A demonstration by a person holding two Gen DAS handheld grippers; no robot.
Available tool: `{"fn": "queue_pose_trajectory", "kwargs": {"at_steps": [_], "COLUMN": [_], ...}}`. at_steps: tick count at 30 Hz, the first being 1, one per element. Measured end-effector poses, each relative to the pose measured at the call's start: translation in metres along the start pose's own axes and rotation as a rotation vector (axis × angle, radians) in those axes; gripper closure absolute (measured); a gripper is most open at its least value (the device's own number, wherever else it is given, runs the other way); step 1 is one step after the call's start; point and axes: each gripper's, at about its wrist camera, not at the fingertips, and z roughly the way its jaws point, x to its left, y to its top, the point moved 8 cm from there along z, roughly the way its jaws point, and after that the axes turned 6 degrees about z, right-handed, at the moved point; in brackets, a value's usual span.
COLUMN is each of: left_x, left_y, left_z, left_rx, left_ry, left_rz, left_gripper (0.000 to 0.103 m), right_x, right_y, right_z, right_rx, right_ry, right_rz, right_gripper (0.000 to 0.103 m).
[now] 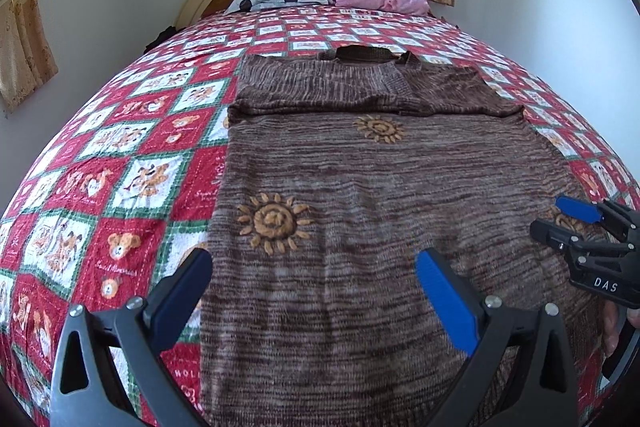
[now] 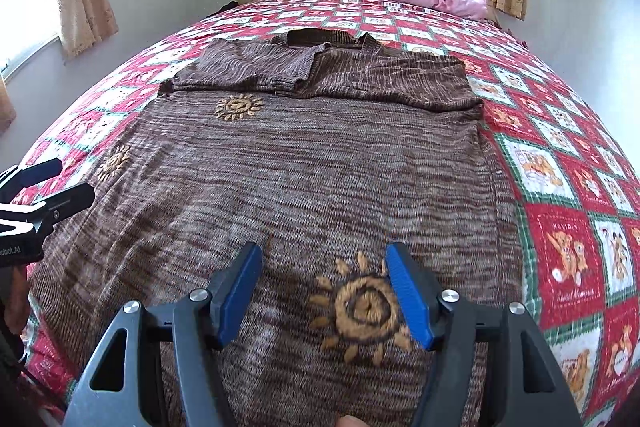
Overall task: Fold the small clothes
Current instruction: 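Move both tools back toward the sweater hem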
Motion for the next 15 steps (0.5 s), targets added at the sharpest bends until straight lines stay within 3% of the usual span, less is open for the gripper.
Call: {"fn": "queue_pose_trajectory", "kwargs": {"at_steps": [15], "left_x": [0.001], "left_y": [-0.031], "left_z": [-0.019], "left_rx": [0.009], "left_ry": [-0.016], "left_rz": [-0.015], "left_gripper": [0.0], "right_x": [0.002], "right_y": [-0.028], "right_z": [-0.019], "right_rx": [0.001], "right_ry": [0.009], "right_rz": [-0.01], "right_gripper": [0.034]}}
